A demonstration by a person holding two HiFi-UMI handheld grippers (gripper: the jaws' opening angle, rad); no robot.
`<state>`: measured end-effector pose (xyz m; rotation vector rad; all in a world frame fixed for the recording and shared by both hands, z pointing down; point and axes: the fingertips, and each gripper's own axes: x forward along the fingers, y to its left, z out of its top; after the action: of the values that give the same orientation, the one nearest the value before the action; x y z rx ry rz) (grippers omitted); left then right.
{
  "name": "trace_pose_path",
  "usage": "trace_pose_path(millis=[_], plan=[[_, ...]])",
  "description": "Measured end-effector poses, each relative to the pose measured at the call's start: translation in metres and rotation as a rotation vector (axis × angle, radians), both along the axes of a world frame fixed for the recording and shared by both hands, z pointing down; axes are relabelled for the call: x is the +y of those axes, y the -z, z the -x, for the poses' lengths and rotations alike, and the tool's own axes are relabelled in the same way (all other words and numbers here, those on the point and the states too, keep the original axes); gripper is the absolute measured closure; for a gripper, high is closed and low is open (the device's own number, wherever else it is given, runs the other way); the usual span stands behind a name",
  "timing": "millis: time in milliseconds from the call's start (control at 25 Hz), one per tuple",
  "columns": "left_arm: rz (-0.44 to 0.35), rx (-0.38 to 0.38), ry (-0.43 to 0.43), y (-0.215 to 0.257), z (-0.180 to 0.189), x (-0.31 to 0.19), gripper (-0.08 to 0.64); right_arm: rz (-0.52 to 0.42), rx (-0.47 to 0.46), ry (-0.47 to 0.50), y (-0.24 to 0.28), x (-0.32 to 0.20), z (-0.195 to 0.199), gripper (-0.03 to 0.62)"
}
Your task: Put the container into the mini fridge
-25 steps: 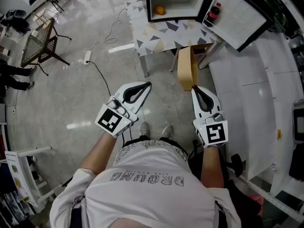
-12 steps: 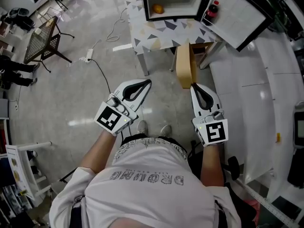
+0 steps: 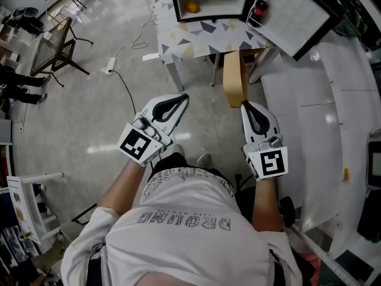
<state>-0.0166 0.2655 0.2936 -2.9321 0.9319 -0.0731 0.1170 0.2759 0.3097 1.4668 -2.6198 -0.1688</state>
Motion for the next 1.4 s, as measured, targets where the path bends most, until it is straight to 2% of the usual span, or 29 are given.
trace_pose_path(millis=[280,640,1000,1400], plan=[[0.004,-0.012,0.003,-0.009,-0.013,-0.016,0.552,0.004,0.005,0.003,-0.008,-0.016,-0.015,0.580],[0.015,-0.008,0.010,-0.025,-0.014,-0.060,0.552,0.026,0.029,0.018,-0.024,-0.059,-0.015,0.580],[0.053,0.030,0.024,-0.039,-0.001,-0.140,0.552,0.065,0.064,0.004,-0.035,-0.141,0.001,0.580],[0.095,0.028,-0.001,-0.049,0.021,-0.240,0.552,0.105,0.072,-0.006,-0.050,-0.237,0.022,0.580]])
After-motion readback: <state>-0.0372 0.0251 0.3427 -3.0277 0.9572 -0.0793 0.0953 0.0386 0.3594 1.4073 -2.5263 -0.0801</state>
